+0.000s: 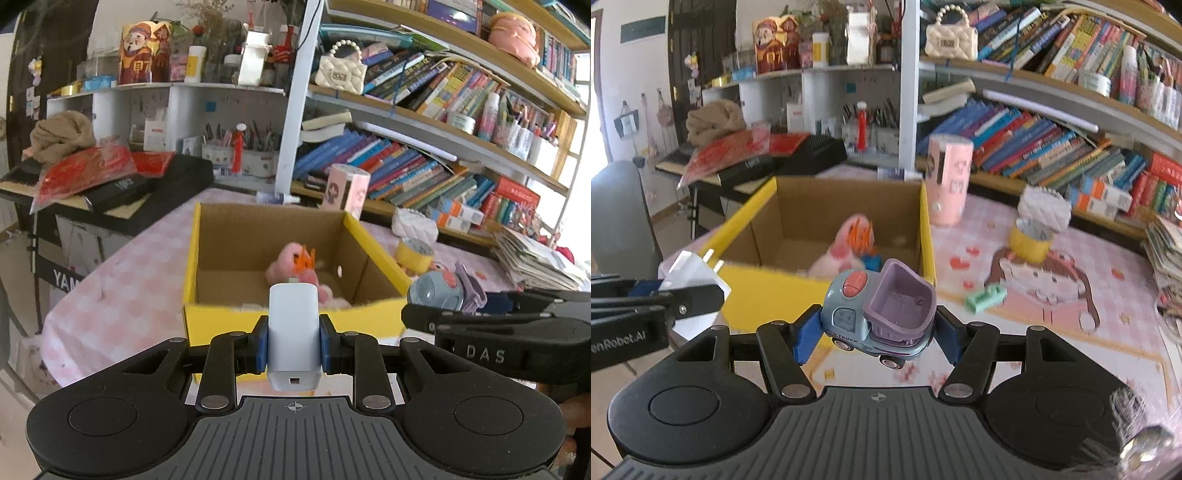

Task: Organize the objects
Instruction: 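Carry the white charger and grey toy car over the yellow box with both tools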

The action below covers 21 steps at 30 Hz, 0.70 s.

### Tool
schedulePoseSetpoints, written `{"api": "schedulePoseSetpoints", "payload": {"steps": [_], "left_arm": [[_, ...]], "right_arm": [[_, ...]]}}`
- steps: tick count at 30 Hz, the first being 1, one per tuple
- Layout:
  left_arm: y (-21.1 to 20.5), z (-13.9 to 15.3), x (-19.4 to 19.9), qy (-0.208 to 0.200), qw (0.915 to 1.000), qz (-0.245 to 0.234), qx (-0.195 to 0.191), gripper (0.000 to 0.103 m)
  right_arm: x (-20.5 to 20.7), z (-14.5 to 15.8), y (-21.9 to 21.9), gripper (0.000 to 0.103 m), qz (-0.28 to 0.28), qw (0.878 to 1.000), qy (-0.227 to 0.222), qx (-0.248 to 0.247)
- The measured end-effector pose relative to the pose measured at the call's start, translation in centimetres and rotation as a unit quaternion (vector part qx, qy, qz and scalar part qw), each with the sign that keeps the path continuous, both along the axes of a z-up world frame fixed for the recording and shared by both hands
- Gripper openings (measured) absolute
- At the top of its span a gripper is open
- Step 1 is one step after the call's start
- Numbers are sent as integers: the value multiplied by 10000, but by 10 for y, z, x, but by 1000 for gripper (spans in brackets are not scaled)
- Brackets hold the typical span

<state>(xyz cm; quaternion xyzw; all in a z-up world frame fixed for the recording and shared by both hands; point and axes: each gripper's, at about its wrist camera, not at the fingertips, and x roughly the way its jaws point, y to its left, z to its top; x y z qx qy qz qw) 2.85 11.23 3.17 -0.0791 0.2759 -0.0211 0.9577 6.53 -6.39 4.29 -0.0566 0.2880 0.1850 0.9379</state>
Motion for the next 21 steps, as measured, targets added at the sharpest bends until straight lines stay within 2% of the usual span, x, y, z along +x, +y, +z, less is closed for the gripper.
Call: {"api": "schedulePoseSetpoints", "payload": {"steps": [11,21], "left_arm": [[5,0,58,-20,9994,274,209,24],[-3,-20,106,370,9966,485,561,24]], "right_arm": [[67,5,20,62,374,9993,-39,2],[123,-7,36,62,932,9953,-25,-250]]}}
